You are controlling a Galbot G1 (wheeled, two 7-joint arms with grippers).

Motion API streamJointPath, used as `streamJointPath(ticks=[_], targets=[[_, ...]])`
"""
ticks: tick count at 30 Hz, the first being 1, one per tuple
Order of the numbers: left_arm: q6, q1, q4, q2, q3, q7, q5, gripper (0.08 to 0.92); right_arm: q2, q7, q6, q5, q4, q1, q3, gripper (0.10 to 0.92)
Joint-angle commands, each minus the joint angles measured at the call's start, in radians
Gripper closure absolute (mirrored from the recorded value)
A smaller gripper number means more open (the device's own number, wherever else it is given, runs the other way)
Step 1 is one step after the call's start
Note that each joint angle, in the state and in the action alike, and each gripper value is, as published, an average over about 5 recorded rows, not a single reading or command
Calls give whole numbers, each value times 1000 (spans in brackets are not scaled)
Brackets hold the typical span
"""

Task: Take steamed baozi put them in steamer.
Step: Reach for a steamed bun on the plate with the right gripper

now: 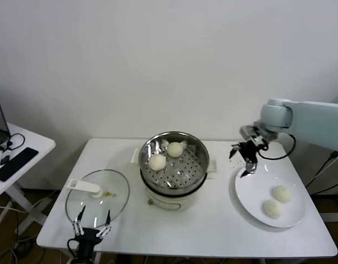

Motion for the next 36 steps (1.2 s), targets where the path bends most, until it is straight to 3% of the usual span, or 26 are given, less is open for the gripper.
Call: streamJointPath(ticks=[1,36], targets=[[0,0,5,1,0,-1,1,177,-148,9,26,-145,20,-89,-5,203],[-2,1,10,3,0,-1,1,177,-310,55,7,-316,-28,-386,233,203]])
